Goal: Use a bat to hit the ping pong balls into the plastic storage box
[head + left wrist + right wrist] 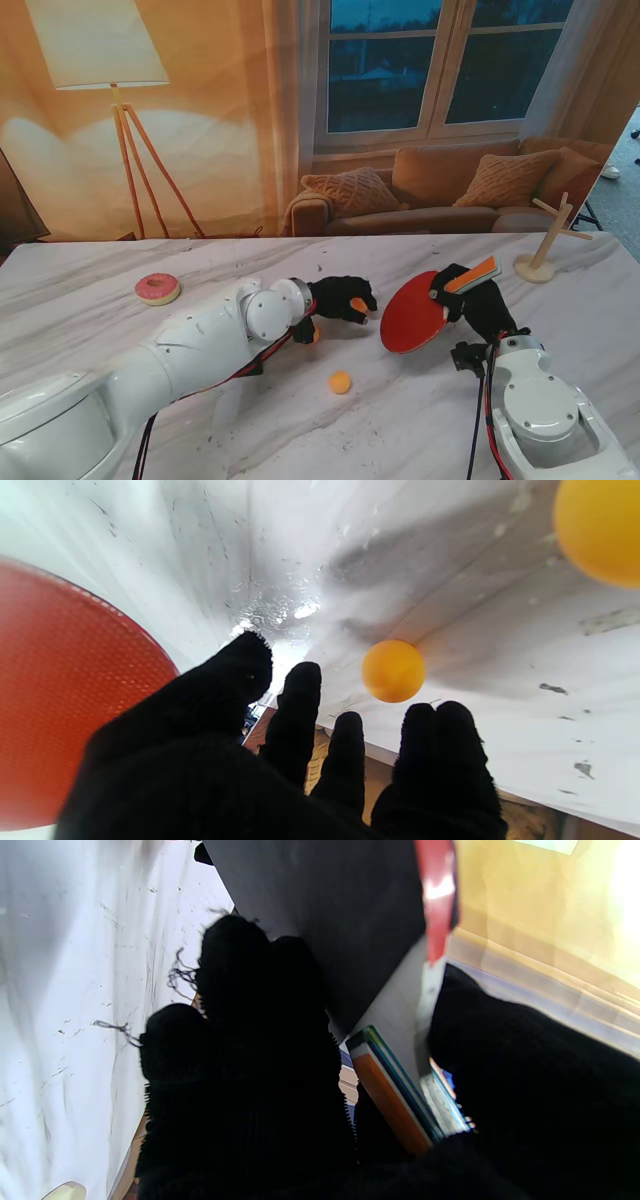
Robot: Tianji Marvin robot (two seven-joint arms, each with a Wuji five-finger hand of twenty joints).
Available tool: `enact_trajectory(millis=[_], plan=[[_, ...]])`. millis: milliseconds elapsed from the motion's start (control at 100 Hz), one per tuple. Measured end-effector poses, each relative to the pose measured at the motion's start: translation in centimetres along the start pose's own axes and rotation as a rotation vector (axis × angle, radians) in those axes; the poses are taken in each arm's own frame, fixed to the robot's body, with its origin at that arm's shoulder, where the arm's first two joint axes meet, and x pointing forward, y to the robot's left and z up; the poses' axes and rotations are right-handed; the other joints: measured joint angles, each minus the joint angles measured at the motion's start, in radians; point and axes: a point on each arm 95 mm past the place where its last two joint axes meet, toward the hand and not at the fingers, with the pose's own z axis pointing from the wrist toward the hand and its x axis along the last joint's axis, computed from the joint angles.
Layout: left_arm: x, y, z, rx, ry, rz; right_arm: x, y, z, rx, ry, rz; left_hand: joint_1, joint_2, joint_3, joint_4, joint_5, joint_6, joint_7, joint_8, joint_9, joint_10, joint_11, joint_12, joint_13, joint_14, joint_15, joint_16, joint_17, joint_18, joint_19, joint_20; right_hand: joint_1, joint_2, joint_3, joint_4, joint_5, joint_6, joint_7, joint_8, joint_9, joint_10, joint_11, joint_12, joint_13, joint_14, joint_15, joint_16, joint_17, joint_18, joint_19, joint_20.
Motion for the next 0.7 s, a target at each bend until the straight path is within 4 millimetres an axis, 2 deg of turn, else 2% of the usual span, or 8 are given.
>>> enact_trajectory(millis=[160, 240, 310, 350, 370, 560, 600, 700], plan=[[-0.56, 0.29, -0.02, -0.008, -0.002, 0.022, 0.03, 0.0, -0.03, 0.0, -0.003, 0.005, 0.002, -0.02, 0.022, 0.0, 0.019, 0.002, 0.058, 0.025, 0.027, 0.025, 0.026, 0.047, 0.003, 0.0, 0.071, 0.051, 0.025, -0.001, 0.02, 0.014, 0.0, 0.002, -0.001, 0.0, 0.0, 0.0, 0.001, 0.0, 0.0, 0.0, 0.002, 0.0, 0.0, 0.0, 0.001, 0.0, 0.0, 0.0, 0.0, 0.0], [-0.72, 0.36, -0.1, -0.014, -0.013, 0.025, 0.03, 0.0, -0.02, 0.001, -0.003, 0.006, 0.002, -0.012, 0.027, 0.0, 0.019, 0.002, 0.082, 0.034, 0.027, 0.025, 0.033, 0.061, 0.02, 0.001, 0.103, 0.073, 0.054, -0.001, 0.03, 0.02, 0.0, 0.002, -0.001, 0.0, 0.0, 0.0, 0.001, 0.0, 0.0, 0.0, 0.002, 0.0, 0.0, 0.0, 0.001, 0.0, 0.0, 0.0, 0.0, 0.0], [-0.73, 0.34, -0.2, -0.018, -0.026, 0.035, 0.03, -0.01, -0.02, 0.002, -0.003, 0.006, -0.008, -0.011, 0.032, -0.002, 0.02, 0.002, 0.088, 0.038, 0.037, 0.009, 0.031, 0.069, 0.021, 0.003, 0.132, 0.09, 0.065, -0.001, 0.038, 0.028, 0.0, 0.002, -0.001, 0.0, 0.0, 0.0, 0.001, 0.0, 0.0, 0.0, 0.002, 0.0, 0.0, 0.0, 0.001, 0.0, 0.0, 0.0, 0.0, 0.0], [-0.67, 0.32, -0.26, -0.02, -0.033, 0.049, 0.03, 0.0, -0.02, 0.002, -0.003, 0.007, -0.009, -0.011, 0.032, -0.002, 0.02, 0.002, 0.086, 0.038, 0.051, 0.019, 0.034, 0.072, 0.021, 0.005, 0.141, 0.098, 0.066, 0.0, 0.04, 0.037, 0.0, 0.003, -0.001, 0.0, 0.0, 0.0, 0.001, 0.0, 0.0, 0.0, 0.002, 0.0, 0.0, 0.0, 0.001, 0.0, 0.0, 0.0, 0.0, 0.0], [-0.63, 0.32, -0.29, -0.021, -0.033, 0.056, 0.04, 0.0, -0.01, 0.002, -0.003, 0.008, -0.009, -0.011, 0.032, -0.002, 0.02, 0.002, 0.083, 0.038, 0.069, 0.038, 0.035, 0.072, 0.021, 0.01, 0.142, 0.099, 0.066, 0.002, 0.04, 0.039, 0.0, 0.003, -0.001, 0.0, 0.0, 0.0, 0.001, 0.0, 0.0, 0.0, 0.002, 0.0, 0.0, 0.0, 0.001, 0.0, 0.0, 0.0, 0.0, 0.0], [-0.73, 0.51, -0.43, -0.024, -0.048, 0.061, -0.05, 0.0, 0.0, 0.0, -0.014, 0.012, -0.009, -0.011, 0.021, -0.003, 0.012, 0.002, 0.015, 0.0, 0.1, 0.035, 0.039, 0.073, 0.022, 0.018, 0.111, 0.07, 0.068, 0.012, 0.037, 0.039, 0.0, 0.005, -0.001, 0.0, 0.0, 0.0, 0.001, 0.0, 0.0, 0.0, 0.003, 0.0, 0.0, 0.0, 0.001, 0.0, 0.0, 0.0, 0.0, 0.0], [-0.77, 0.6, -0.43, -0.025, -0.053, 0.058, -0.08, 0.0, 0.0, -0.001, -0.019, 0.013, -0.009, -0.011, 0.021, -0.003, -0.01, 0.001, 0.004, -0.003, 0.1, 0.036, 0.044, 0.073, 0.031, 0.022, 0.106, 0.066, 0.068, 0.019, 0.031, 0.039, 0.0, 0.005, -0.001, 0.0, 0.0, 0.0, 0.001, 0.0, 0.0, 0.0, 0.003, 0.0, 0.0, 0.0, 0.001, 0.0, 0.0, 0.0, 0.0, 0.0], [-0.83, 0.85, -0.43, -0.015, -0.06, 0.062, -0.08, -0.06, 0.0, 0.0, -0.026, 0.021, -0.009, -0.011, 0.021, -0.003, 0.001, 0.001, 0.001, -0.003, 0.1, 0.037, 0.044, 0.073, 0.032, 0.028, 0.104, 0.062, 0.07, 0.027, 0.03, 0.039, 0.0, 0.005, -0.001, 0.0, 0.0, 0.0, 0.001, 0.0, 0.0, 0.0, 0.003, 0.0, 0.0, 0.0, 0.001, 0.0, 0.0, 0.0, 0.0, 0.0]])
